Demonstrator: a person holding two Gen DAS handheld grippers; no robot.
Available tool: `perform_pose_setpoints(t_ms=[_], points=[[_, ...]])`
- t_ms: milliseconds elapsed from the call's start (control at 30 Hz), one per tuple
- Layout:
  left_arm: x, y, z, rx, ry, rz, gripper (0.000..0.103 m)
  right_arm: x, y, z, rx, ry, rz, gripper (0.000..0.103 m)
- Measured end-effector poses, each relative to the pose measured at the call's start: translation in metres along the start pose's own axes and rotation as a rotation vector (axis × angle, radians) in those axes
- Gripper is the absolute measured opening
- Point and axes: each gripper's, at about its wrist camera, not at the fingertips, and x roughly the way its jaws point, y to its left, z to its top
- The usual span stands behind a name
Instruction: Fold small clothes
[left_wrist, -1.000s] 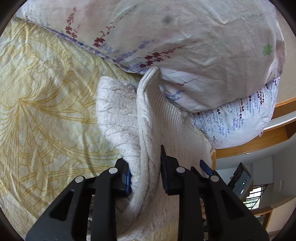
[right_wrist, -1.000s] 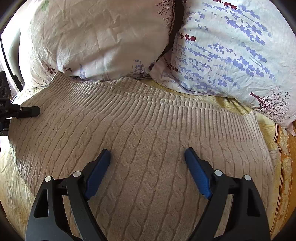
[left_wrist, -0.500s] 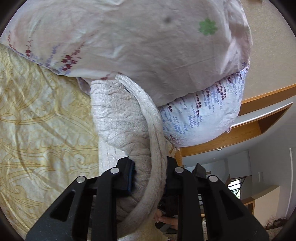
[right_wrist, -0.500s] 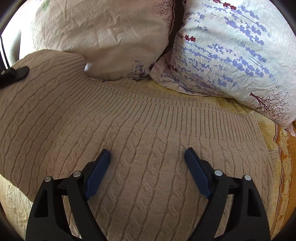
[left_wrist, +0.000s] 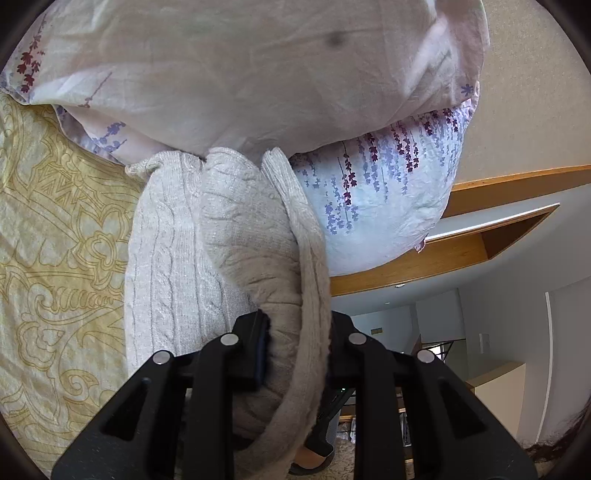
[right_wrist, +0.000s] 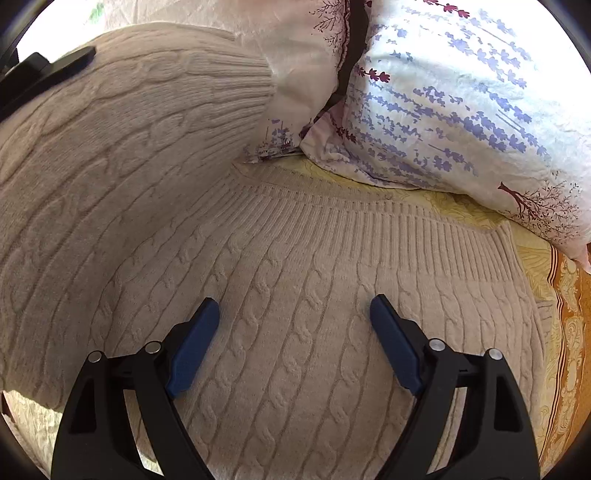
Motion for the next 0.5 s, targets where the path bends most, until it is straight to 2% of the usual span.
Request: perform_pose_setpoints(t_ms=[433,500], points=[[0.0027,-0.0018,-0.0001,-0.015,0.007,-0.016,0.022,0.0024,0.0036,-0.0040,-0.002,-0.012,-0.019,0.092],[0.0029,-0.0015,-0.0001,-0.017,0.009,-0.018,0.022,-0.0004,0.0011,-0.0030,0.005,-0.005,0.004,0.092]])
